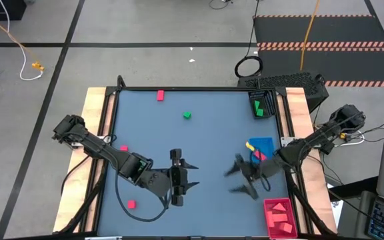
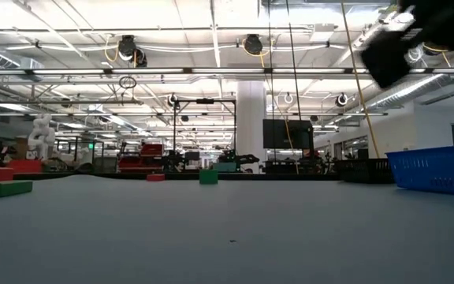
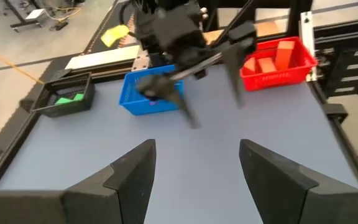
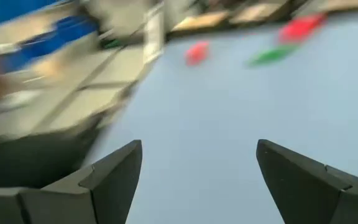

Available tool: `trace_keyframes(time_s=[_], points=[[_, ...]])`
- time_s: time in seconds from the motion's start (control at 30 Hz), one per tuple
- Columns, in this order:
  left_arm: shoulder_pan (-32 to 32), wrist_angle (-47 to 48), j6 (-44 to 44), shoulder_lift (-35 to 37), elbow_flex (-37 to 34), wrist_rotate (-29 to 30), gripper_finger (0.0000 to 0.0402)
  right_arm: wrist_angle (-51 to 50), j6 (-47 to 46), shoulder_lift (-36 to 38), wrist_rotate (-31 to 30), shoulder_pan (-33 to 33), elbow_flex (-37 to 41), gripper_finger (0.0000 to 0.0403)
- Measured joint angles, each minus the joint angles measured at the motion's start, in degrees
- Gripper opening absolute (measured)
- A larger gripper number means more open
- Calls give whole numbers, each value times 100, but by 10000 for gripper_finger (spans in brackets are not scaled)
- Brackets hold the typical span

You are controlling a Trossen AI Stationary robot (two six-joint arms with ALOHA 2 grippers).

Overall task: Sort & place blocks by color
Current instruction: Put the green block into the black bin

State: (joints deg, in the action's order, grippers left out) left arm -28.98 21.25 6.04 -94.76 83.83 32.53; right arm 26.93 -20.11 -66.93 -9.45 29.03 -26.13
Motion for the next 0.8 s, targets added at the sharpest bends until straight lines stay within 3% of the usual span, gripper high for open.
trace_keyframes(time_s=[0.17,0.5,0.67,0.8], points=[[42,192,196,0,0,531,234,933,780,-322,-846,-727,0,308],[322,677,1254,0,0,2638,234,3000,1006,-2045,-530,-1723,-28,308],[456,928,1426,0,0,3064,234,2818,994,-2824,-215,-2092,-495,308],[555,1119,1524,0,0,3382,234,1586,1022,-3206,211,-2471,-1321,308]])
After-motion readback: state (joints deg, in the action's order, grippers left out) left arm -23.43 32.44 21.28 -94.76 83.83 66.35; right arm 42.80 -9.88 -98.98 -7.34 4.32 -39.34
